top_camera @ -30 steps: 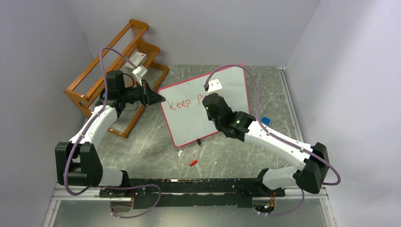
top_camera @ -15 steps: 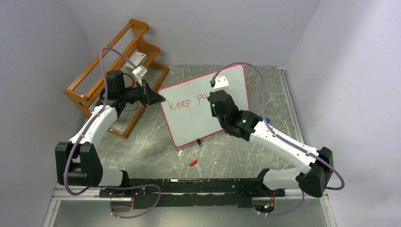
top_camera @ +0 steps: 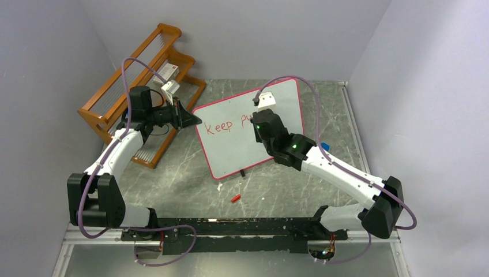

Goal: Write a sentence on the whiteboard

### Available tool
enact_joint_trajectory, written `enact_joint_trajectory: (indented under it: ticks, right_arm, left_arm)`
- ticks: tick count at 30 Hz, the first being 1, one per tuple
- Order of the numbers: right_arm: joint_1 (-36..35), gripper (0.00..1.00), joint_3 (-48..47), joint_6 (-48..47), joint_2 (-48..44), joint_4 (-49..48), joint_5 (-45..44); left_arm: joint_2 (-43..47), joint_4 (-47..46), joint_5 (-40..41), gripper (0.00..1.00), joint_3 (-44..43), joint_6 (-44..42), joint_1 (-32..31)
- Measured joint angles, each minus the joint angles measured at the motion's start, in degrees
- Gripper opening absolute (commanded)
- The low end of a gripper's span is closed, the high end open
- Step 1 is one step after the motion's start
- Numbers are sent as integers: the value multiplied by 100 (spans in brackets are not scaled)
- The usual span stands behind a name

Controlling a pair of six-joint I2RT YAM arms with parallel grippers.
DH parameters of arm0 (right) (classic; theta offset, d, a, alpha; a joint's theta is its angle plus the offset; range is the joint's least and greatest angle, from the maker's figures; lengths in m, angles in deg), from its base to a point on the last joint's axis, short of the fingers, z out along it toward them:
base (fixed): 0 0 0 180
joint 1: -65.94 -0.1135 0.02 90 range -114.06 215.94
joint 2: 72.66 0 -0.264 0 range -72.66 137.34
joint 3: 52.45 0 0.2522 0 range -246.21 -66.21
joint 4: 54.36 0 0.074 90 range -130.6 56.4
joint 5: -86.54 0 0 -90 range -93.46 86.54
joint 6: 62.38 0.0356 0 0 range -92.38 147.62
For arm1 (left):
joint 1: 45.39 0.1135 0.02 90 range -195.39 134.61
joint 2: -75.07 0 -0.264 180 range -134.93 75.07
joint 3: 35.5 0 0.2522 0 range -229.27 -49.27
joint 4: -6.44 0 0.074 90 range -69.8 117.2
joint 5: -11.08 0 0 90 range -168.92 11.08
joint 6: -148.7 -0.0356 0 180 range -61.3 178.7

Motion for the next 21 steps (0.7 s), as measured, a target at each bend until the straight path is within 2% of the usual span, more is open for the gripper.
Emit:
enact_joint_trajectory:
  ticks: [21]
  right_arm:
    - [48,0,0,-15,55,-66,50]
  left_arm:
    - [-7,-2,2,5,-2,-2,0]
